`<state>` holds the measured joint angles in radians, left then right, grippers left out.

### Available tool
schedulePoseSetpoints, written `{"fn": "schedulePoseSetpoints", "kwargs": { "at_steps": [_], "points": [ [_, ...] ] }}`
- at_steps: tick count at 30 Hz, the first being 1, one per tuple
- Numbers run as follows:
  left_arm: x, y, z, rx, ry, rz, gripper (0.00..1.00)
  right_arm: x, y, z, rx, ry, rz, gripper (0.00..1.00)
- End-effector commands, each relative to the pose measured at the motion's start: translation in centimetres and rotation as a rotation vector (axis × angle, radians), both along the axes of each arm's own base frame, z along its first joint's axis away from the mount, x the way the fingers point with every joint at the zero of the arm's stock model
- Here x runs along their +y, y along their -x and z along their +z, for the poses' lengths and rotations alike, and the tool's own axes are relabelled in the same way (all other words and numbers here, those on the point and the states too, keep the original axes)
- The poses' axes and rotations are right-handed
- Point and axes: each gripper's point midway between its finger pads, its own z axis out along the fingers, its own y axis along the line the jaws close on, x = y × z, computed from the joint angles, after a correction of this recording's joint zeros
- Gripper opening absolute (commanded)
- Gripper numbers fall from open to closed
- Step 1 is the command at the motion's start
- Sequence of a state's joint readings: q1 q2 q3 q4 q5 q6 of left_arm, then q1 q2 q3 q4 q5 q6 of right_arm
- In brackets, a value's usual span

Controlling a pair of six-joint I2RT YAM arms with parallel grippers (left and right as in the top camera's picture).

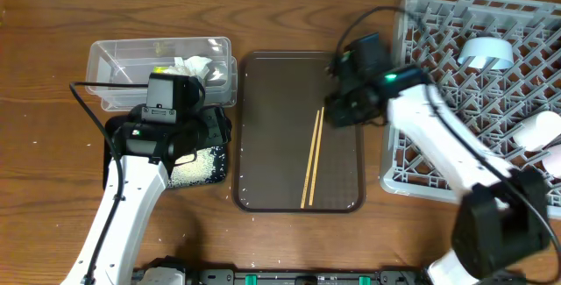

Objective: Sort waste into correct bins and load items into the dishwasher rack
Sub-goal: 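Lower the right gripper onto the two wooden chopsticks and grasp them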

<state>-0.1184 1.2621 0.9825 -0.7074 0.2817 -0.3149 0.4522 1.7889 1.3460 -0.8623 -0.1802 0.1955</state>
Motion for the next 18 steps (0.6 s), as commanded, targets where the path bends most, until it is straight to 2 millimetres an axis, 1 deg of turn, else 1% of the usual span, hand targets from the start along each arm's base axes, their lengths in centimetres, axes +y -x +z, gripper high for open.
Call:
{"fn": "schedulePoseSetpoints", "kwargs": {
  "at_steps": [1, 5, 10, 16, 18],
  "points": [
    [0.2, -0.1, 0.3, -0.007, -0.004, 0.008, 0.59, 0.4, 1.4, -3.0, 0.096, 0.090, -0.134, 0.49],
    [0.2, -0.1, 0.3, -0.008, -0.005, 0.008, 0.60, 1.4, 2.7, -5.5, 0.164, 0.123, -0.153, 0.49],
    [0.2, -0.1, 0.3, -0.008, -0.005, 0.008, 0.60, 2.2, 4.0, -8.0, 0.218, 0.168, -0.142, 0.48],
    [0.2, -0.1, 0.3, -0.008, -0.005, 0.008, 0.59, 2.2, 4.9, -10.1, 0.264, 0.214, -0.160, 0.47],
    [0.2, -0.1, 0.3, -0.008, -0.005, 0.008, 0.60, 2.0, 5.0, -10.5, 0.269, 0.228, -0.165, 0.43]
  ]
}}
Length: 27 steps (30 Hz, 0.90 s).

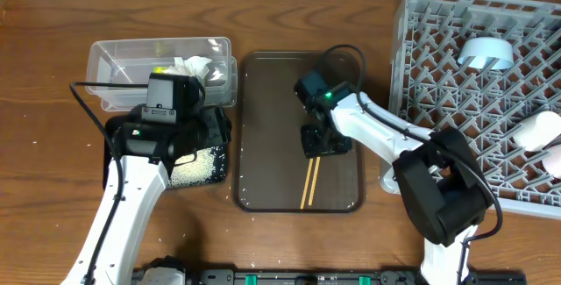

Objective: Sort waste into correct bins and load items into the dishwasher rack
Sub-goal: 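Lower the right gripper onto the two wooden chopsticks and grasp them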

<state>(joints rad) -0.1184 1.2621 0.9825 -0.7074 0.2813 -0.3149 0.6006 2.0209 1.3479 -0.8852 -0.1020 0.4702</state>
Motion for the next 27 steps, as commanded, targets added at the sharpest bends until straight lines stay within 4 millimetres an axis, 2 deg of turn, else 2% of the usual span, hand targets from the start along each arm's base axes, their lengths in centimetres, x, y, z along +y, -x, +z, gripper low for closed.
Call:
{"fn": "schedulePoseSetpoints", "kwargs": {
  "at_steps": [1, 5, 7, 13, 19, 24, 27],
  "points": [
    [0.2, -0.1, 0.3, -0.008, -0.004, 0.008, 0.60, -0.6, 0.7, -2.0, 0.038, 0.060, -0.036, 0.42],
    [0.2, -0.1, 0.3, -0.008, -0.004, 0.008, 0.60, -1.2, 0.4, -2.1, 0.022, 0.090, -0.048, 0.39],
    [0.2, -0.1, 0.3, -0.008, -0.004, 0.008, 0.60, -1.2, 0.5, -2.1, 0.023, 0.090, -0.048, 0.26],
    [0.2, -0.1, 0.3, -0.008, -0.004, 0.008, 0.60, -1.2, 0.3, -2.1, 0.019, 0.087, -0.050, 0.05],
    [0.2, -0.1, 0.3, -0.008, -0.004, 0.008, 0.60, -1.1, -1.6, -1.4, -0.023, 0.058, -0.076, 0.01],
    [0.2, -0.1, 0.3, -0.008, -0.004, 0.008, 0.60, -1.4, -4.4, 0.8, -0.072, 0.024, -0.089, 0.02],
    [0.2, -0.1, 0.3, -0.008, -0.004, 0.008, 0.60, -1.6, -4.9, 2.5, -0.068, 0.028, -0.088, 0.03]
  ]
}}
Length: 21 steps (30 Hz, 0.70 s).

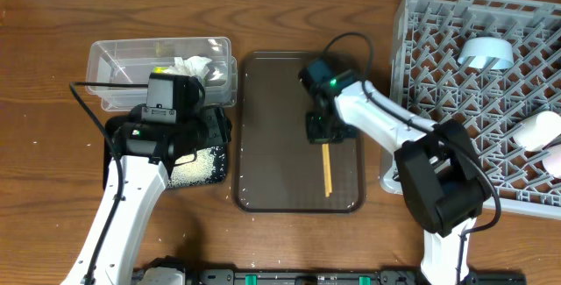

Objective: Sort waste into correct bins and load items into the dishwasher rack
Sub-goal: 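Lower the right gripper onto the two wooden chopsticks and grasp them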

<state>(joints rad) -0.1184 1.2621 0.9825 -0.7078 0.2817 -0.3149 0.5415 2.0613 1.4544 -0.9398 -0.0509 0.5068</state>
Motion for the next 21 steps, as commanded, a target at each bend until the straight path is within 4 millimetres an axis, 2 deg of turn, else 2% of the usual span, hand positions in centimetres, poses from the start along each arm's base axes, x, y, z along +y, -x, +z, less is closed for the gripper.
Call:
{"fn": "schedulePoseSetpoints", "kwargs": {
  "at_steps": [1, 3, 7, 8, 10, 11, 21],
  "points": [
    [0.2, -0.1, 0.3, -0.008, -0.004, 0.008, 0.60, -0.1, -1.5, 2.0, -0.031, -0.005, 0.021, 0.03],
    [0.2, -0.1, 0.3, -0.008, -0.005, 0.008, 0.60, -0.1, -1.5, 2.7, -0.027, -0.002, 0.038, 0.05],
    [0.2, -0.1, 0.3, -0.008, -0.005, 0.008, 0.60, -0.4, -1.5, 2.5, -0.030, 0.016, 0.038, 0.09],
    [0.2, -0.1, 0.3, -0.009, -0.005, 0.008, 0.60, -0.6, -1.5, 2.4, -0.036, 0.024, 0.038, 0.13],
    [0.2, -0.1, 0.3, -0.008, -0.005, 0.008, 0.60, -0.7, -1.5, 2.2, -0.036, 0.028, 0.038, 0.33],
    [0.2, -0.1, 0.2, -0.007, -0.005, 0.008, 0.61, -0.7, -1.4, 2.1, -0.034, 0.028, 0.038, 0.38],
    [0.2, -0.1, 0.2, -0.005, -0.005, 0.008, 0.60, -1.0, -1.0, 1.7, -0.023, 0.035, 0.031, 0.40]
  ]
}}
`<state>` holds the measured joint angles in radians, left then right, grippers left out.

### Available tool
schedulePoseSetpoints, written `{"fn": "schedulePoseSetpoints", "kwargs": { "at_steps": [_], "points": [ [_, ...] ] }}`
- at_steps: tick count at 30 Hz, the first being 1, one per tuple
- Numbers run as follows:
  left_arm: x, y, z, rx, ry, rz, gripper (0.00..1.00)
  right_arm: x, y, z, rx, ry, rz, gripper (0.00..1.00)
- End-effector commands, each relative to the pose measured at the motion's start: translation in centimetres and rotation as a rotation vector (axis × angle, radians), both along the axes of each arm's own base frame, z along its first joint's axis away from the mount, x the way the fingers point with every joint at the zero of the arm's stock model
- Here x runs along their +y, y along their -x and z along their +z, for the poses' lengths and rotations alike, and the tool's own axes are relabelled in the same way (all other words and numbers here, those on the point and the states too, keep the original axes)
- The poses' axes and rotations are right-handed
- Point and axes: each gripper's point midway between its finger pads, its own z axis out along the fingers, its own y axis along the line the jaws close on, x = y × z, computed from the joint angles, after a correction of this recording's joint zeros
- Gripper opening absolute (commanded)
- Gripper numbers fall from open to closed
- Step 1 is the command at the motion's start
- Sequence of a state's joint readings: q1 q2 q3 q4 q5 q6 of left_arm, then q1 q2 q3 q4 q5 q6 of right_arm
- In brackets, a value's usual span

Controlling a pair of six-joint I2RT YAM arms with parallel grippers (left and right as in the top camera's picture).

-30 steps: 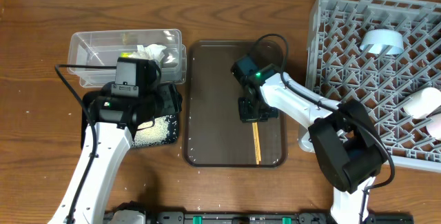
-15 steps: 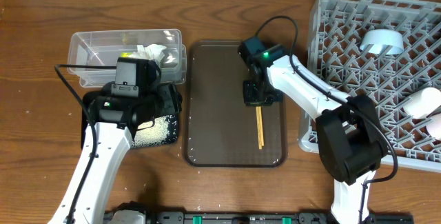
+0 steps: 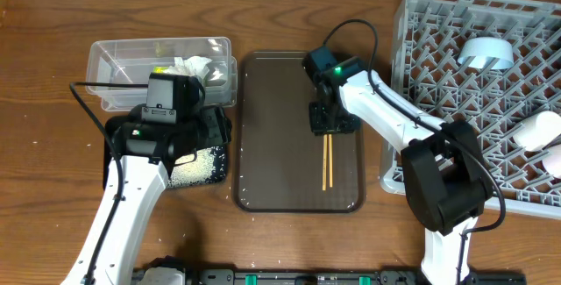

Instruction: Sort waste into correct bins and load items into the dishwasher rack

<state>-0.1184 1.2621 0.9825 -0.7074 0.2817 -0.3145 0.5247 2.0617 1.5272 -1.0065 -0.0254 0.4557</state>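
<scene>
A pair of wooden chopsticks (image 3: pixel 327 164) lies lengthwise over the right half of the dark brown tray (image 3: pixel 272 127). My right gripper (image 3: pixel 323 127) is shut on their far end, fingers pointing down at the tray. To the right stands the grey dishwasher rack (image 3: pixel 438 57). Left of the tray, my left gripper (image 3: pixel 180 131) hangs over a black bin (image 3: pixel 200 167) with white rice in it. The wrist hides its fingers.
A clear plastic bin (image 3: pixel 123 66) holding crumpled white paper (image 3: pixel 197 66) stands behind the black bin. In the rack sit a pale blue cup (image 3: pixel 486 53) and white pieces (image 3: pixel 539 131) at its right edge. The tray lies between bins and rack.
My right gripper has shifted slightly right and toward the far end of the tray. The chopsticks in it now point straight toward the tray's near edge and look longer. The left arm is unchanged.
The chopsticks first lay slanted in the tray's middle while my right gripper hovered at the tray's far right corner. Then the gripper was down on their far end. After that they hung from it further right, and now they sit along the tray's right half.
</scene>
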Motion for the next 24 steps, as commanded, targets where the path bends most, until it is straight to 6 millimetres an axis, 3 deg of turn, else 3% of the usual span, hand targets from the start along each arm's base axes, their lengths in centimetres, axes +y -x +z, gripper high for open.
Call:
{"fn": "schedulePoseSetpoints", "kwargs": {
  "at_steps": [1, 16, 17, 20, 24],
  "points": [
    [0.2, -0.1, 0.2, -0.005, -0.005, 0.008, 0.60, -0.5, 0.3, -0.2, 0.002, 0.018, -0.006, 0.40],
    [0.2, -0.1, 0.2, -0.005, -0.005, 0.008, 0.61, -2.1, 2.8, -4.5, 0.037, 0.046, -0.069, 0.30],
    [0.2, -0.1, 0.2, -0.005, -0.005, 0.008, 0.60, -2.1, 2.9, -4.7, 0.038, 0.046, -0.069, 0.27],
    [0.2, -0.1, 0.2, -0.005, -0.005, 0.008, 0.61, -2.2, 3.0, -4.8, 0.040, 0.047, -0.069, 0.01],
    [0.2, -0.1, 0.2, -0.004, -0.005, 0.009, 0.61, -1.4, 2.9, -4.6, 0.049, 0.008, -0.068, 0.01]
  ]
}}
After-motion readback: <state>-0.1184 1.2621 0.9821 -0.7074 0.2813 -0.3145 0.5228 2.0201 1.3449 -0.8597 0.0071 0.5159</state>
